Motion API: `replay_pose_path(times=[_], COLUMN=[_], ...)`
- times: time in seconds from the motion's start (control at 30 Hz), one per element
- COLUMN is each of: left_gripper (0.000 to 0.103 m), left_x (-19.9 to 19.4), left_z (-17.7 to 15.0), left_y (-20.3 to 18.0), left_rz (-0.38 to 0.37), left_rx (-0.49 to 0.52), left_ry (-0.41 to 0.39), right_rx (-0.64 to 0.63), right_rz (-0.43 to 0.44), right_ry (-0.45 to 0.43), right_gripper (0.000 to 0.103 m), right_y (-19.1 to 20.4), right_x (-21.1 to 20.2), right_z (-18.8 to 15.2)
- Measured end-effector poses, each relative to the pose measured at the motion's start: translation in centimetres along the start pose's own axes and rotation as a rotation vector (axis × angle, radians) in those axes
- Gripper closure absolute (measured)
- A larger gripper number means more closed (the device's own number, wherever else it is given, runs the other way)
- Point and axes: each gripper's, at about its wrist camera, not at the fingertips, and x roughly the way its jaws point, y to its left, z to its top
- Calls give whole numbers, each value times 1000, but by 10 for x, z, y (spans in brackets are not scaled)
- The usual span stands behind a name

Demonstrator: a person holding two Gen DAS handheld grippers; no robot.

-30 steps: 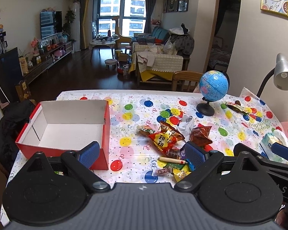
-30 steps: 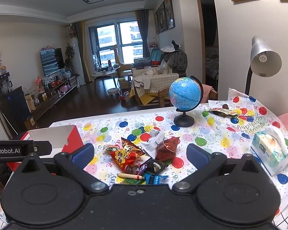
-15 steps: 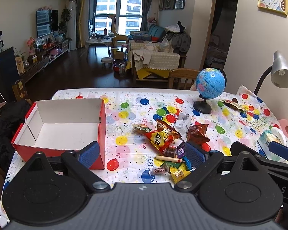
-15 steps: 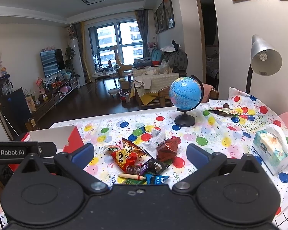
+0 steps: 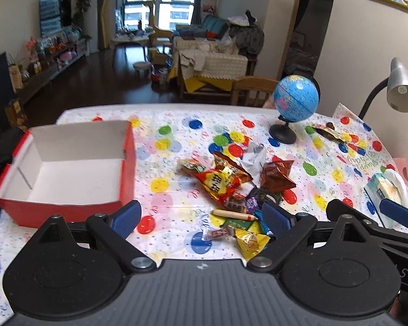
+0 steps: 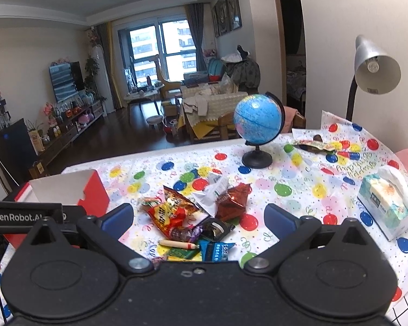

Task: Organize snacks
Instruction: 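Lower left tool to yellow pouch while right tool reaches blue biscuit packet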

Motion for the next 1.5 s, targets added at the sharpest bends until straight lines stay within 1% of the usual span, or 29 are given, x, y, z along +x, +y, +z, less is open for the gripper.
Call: replay_pose_path(times=[0.1, 0.2, 0.3, 0.37, 0.47, 0.57, 0.63, 0.77, 0.87, 0.93, 1.0, 1.1, 1.17, 1.2, 1.23, 1.33, 1.37, 1.4, 1.43, 1.47, 1.5], left_gripper=[7, 7, 7, 7, 7, 7, 7, 8, 8, 10, 11, 11, 15, 20, 22, 27, 29, 32, 35, 38, 44], left_x=[20, 43, 70, 89, 114, 130, 139, 157, 168, 173, 178, 185, 191, 194, 196, 202, 203, 204, 204, 204, 205], left_z=[1, 0, -3, -6, -15, -27, -33, -39, -44, -46, -48, -51, -54, -55, -55, -56, -56, -55, -55, -55, -55], left_y=[2, 1, 0, 1, 1, -7, -11, -18, -22, -23, -26, -29, -30, -31, -32, -34, -34, -35, -35, -35, -34], left_rz=[-15, 15, 30, 5, -33, -59, -70, -105, -143, -169, -183, -209, -225, -230, -231, -239, -243, -245, -250, -255, -262], left_rx=[-10, -9, 4, -7, -13, 14, 10, -6, -23, -39, -47, -59, -77, -83, -87, -94, -96, -97, -98, -101, -110], left_ry=[24, 38, 75, 124, 204, 243, 266, 313, 345, 368, 387, 408, 432, 442, 449, 461, 466, 466, 465, 465, 465], right_rx=[11, 7, -10, -14, -2, 30, 51, 62, 123, 178, 225, 246, 255, 266, 274, 276, 271, 268, 271, 280, 286], right_rz=[-15, -30, -44, -52, -56, -44, -14, 19, 39, 53, 57, 73, 79, 82, 82, 92, 95, 98, 106, 114, 114], right_ry=[26, 48, 78, 106, 157, 202, 229, 294, 342, 370, 400, 432, 454, 462, 467, 488, 496, 503, 510, 515, 514], right_gripper=[3, 4, 6, 6, 16, 20, 20, 21, 22, 22, 25, 26, 28, 29, 29, 32, 36, 41, 44, 49, 52], right_y=[-6, -10, -16, -22, -34, -44, -49, -50, -54, -60, -65, -64, -62, -63, -63, -61, -59, -58, -58, -58, -59], right_x=[12, 28, 48, 63, 84, 101, 111, 133, 147, 157, 166, 175, 181, 184, 186, 192, 193, 196, 197, 198, 198], right_z=[-4, -10, -20, -26, -34, -37, -36, -36, -40, -44, -48, -52, -54, -54, -55, -57, -58, -58, -59, -60, -60])
